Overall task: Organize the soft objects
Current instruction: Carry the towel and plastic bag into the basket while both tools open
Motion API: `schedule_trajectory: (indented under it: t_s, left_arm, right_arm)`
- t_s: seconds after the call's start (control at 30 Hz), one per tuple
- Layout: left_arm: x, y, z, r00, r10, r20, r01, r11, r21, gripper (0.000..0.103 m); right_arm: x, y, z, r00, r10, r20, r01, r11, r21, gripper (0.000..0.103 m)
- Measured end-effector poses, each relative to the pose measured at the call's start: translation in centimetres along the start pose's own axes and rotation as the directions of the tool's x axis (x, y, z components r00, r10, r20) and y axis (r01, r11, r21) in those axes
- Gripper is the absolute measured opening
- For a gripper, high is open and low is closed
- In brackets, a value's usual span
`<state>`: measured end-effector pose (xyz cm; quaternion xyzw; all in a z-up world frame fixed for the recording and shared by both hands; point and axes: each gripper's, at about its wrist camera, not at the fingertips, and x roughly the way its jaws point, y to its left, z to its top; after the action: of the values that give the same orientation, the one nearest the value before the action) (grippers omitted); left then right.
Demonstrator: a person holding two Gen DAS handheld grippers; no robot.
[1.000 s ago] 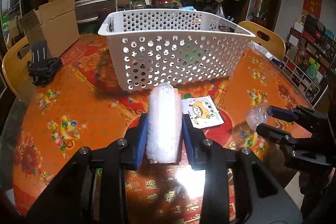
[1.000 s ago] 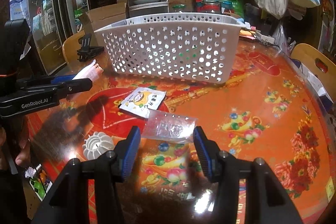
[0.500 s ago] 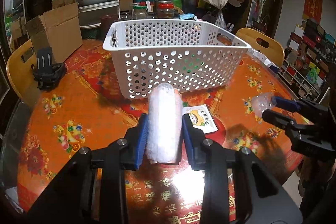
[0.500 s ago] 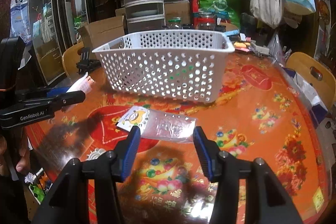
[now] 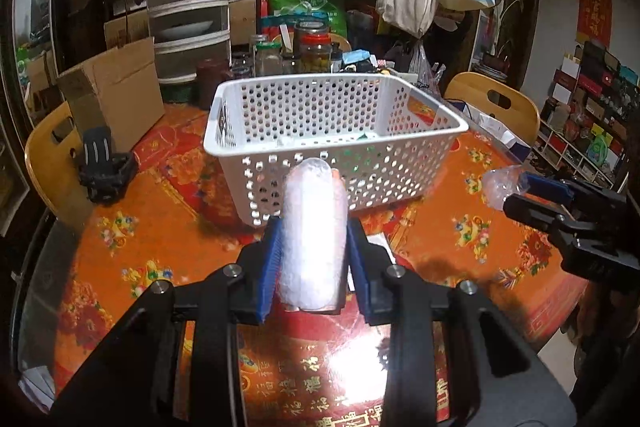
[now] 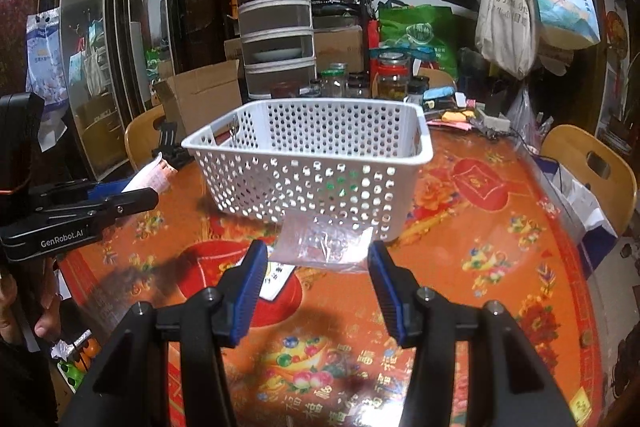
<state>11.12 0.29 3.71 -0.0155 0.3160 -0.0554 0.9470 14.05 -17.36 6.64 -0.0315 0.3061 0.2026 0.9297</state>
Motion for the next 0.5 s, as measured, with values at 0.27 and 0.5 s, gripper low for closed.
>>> schedule_trajectory:
  t_s: [0.27, 0.5]
  left_arm:
    - [0.9, -0.4, 3.4, 1.000, 0.013, 0.008, -0.013, 1.000, 0.009, 0.030]
    - [3.3, -0.3, 6.5, 0.999, 0.036, -0.012, -0.036, 0.999, 0.017, 0.030]
  right_arm:
    - [-0.3, -0.7, 3.1, 0.999, 0.006, 0.033, -0.006, 1.000, -0.008, 0.052]
    - [0.7, -1.3, 5.8, 0.999, 0.010, 0.035, -0.010, 1.000, -0.005, 0.052]
